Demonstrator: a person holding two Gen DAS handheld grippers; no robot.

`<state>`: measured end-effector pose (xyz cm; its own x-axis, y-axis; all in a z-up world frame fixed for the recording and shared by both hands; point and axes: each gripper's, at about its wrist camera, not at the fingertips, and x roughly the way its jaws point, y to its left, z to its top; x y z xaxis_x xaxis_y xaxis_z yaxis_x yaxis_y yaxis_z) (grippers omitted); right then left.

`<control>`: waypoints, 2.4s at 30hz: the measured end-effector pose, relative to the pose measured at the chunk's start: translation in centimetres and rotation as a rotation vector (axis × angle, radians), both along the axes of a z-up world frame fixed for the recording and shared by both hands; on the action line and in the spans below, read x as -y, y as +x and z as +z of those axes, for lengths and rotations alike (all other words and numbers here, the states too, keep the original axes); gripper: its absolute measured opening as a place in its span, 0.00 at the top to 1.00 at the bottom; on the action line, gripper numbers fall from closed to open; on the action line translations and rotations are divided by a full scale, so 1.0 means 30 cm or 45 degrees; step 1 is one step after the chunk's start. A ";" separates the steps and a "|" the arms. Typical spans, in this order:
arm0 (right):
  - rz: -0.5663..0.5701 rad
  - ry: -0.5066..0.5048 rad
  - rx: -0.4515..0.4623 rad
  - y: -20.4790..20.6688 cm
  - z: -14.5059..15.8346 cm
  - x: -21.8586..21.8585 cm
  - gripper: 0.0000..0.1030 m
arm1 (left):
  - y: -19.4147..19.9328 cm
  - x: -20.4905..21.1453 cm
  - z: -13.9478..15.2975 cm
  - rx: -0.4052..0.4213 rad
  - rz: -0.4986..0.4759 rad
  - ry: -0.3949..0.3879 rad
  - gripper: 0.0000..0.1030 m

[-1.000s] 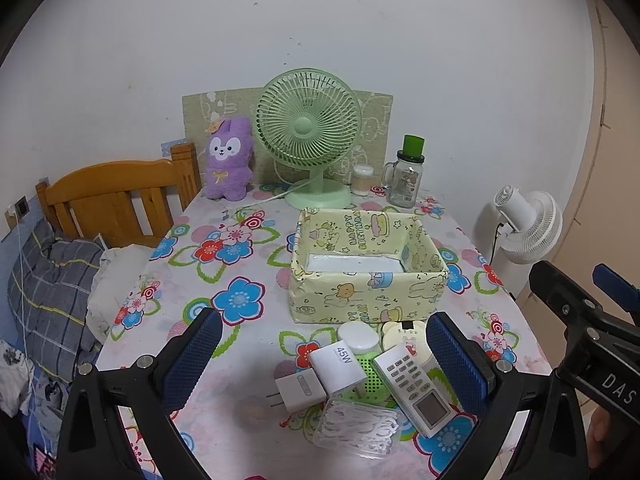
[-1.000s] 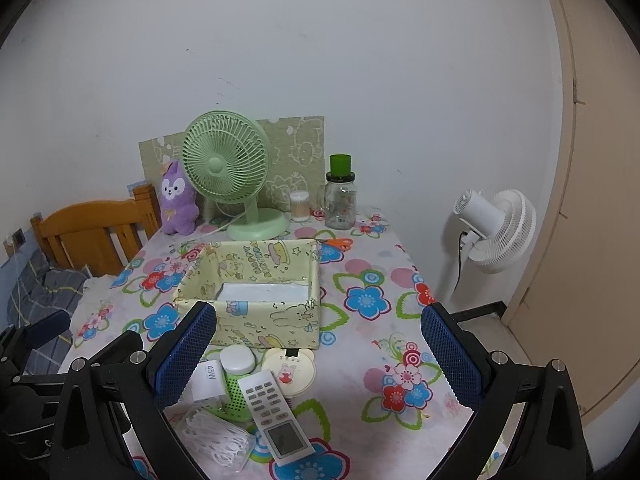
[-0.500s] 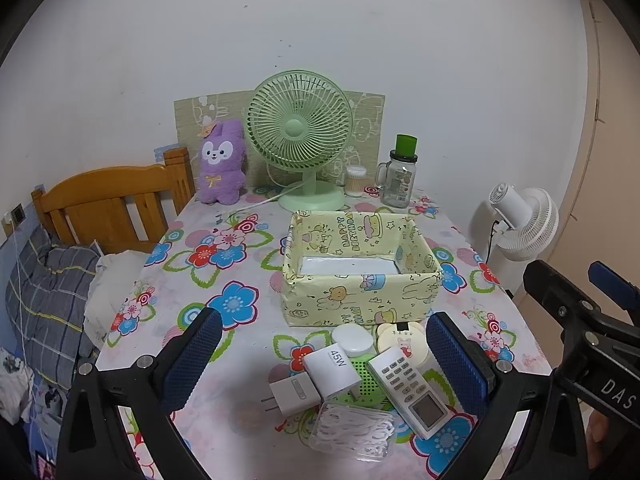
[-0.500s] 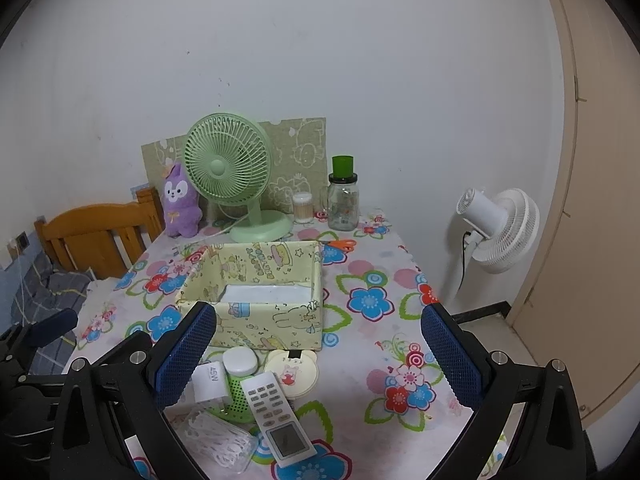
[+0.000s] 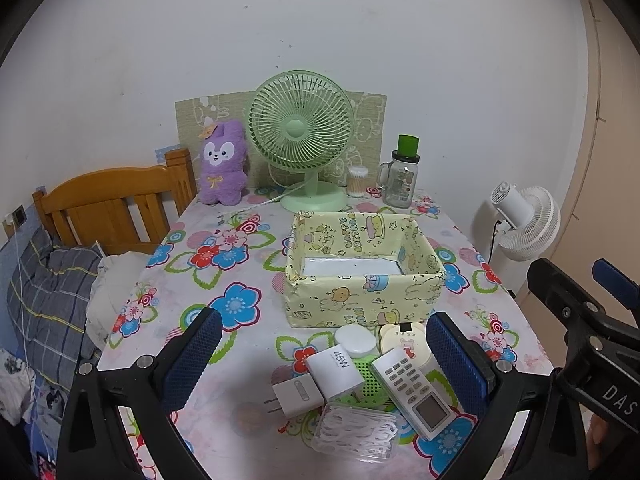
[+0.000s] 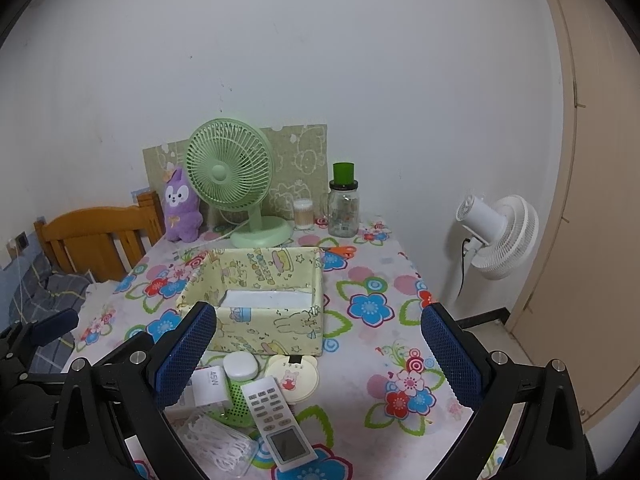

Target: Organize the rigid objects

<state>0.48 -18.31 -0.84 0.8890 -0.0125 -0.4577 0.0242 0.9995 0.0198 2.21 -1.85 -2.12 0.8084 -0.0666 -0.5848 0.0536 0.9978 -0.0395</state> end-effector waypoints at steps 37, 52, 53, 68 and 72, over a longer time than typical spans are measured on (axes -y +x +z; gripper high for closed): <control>0.051 -0.025 -0.021 0.037 -0.125 0.000 0.00 | 0.035 0.009 -0.133 -0.072 -0.007 0.025 0.00; 0.093 -0.056 -0.134 0.104 -0.288 -0.022 0.02 | 0.100 0.015 -0.303 -0.199 -0.027 0.045 0.00; 0.097 -0.056 -0.142 0.109 -0.296 -0.026 0.02 | 0.106 0.016 -0.311 -0.205 -0.030 0.049 0.00; 0.113 -0.070 -0.255 0.197 -0.402 -0.054 0.04 | 0.207 0.045 -0.434 -0.303 -0.057 0.086 0.01; 0.119 -0.077 -0.278 0.221 -0.425 -0.065 0.04 | 0.221 0.042 -0.456 -0.296 -0.051 0.090 0.08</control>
